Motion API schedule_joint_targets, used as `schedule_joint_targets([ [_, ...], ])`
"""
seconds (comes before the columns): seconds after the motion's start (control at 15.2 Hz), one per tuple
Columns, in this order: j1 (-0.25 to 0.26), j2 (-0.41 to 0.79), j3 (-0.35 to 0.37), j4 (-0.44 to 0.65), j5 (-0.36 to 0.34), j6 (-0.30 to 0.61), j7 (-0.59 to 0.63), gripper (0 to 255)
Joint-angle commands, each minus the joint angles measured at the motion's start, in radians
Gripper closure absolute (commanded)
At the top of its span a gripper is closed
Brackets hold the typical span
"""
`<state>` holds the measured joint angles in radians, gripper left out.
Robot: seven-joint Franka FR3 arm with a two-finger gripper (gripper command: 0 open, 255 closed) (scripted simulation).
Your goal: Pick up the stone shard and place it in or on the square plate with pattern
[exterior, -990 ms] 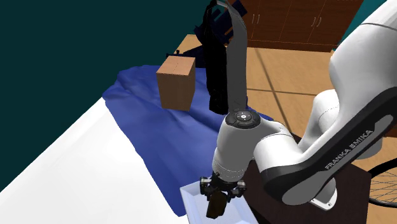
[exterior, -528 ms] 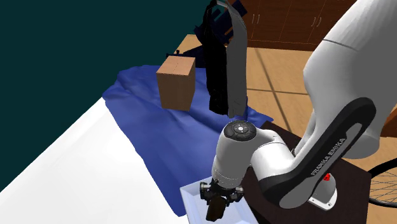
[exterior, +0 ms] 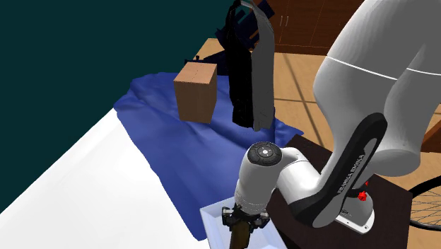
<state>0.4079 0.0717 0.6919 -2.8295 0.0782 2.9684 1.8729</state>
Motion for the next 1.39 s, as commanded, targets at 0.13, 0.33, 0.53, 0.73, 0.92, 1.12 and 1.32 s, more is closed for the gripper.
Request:
schedule_joint_targets([
  [0.13, 0.001, 0.001, -0.001, -0.001, -0.002, 0.001, 0.001, 255],
  [0.33, 0.001, 0.001, -0.001, -0.001, -0.002, 0.001, 0.001, 0],
  [0.53, 0.001, 0.001, -0.001, -0.001, -0.002, 0.001, 0.001, 0],
  [0.73, -0.042, -0.207, 0.124, -0.002, 0.378, -0.173, -0.265, 0],
  [0.92, 0.018, -0.251, 0.065, -0.003, 0.397, -0.217, -0.277, 0],
  [1.12, 0.018, -0.251, 0.065, -0.003, 0.397, -0.217, -0.277, 0],
  [1.32, 0.018, -0.251, 0.065, -0.003, 0.397, -0.217, -0.277, 0],
])
